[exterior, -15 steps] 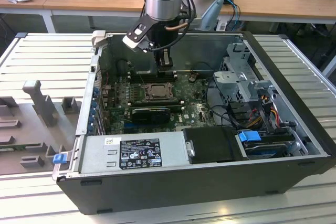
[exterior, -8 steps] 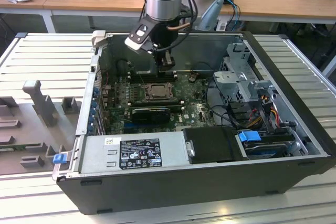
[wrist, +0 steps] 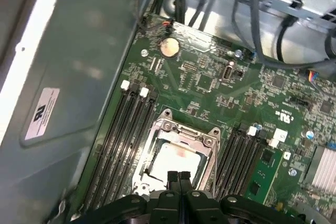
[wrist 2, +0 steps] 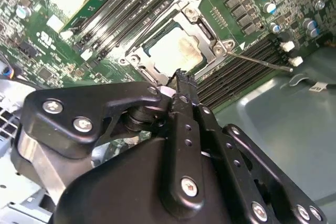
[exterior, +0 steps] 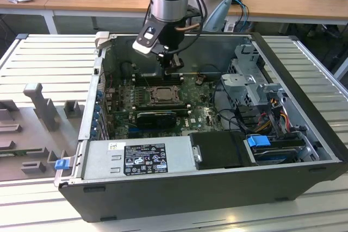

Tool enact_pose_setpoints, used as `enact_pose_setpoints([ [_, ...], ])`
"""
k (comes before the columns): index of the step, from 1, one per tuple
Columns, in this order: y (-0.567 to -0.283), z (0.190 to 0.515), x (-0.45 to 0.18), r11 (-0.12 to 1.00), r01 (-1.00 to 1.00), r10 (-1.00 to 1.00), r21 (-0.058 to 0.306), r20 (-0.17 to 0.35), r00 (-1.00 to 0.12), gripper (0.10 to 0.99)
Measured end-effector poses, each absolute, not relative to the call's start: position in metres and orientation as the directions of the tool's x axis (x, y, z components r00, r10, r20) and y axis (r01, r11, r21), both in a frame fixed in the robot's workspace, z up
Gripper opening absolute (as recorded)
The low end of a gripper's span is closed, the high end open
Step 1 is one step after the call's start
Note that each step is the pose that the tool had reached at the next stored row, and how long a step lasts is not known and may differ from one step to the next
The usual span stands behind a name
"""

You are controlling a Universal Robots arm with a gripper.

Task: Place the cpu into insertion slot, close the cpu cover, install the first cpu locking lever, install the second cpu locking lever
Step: 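Install the first cpu locking lever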

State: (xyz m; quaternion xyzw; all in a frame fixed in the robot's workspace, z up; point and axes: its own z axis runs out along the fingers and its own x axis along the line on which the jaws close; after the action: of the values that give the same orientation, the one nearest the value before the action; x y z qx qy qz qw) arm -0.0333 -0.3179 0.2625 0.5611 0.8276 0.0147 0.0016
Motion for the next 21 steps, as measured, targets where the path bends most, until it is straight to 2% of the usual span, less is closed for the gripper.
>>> enact_pose_setpoints([
  [10, -0.3179, 0.2625, -0.0333, 0.484, 0.874, 0.874, 0.026, 0.014, -0.485, 0.106],
  [21, -0.3179, 0.2625, -0.0333, 0.539, 0.842, 0.842, 0.026, 0.014, -0.54, 0.106],
])
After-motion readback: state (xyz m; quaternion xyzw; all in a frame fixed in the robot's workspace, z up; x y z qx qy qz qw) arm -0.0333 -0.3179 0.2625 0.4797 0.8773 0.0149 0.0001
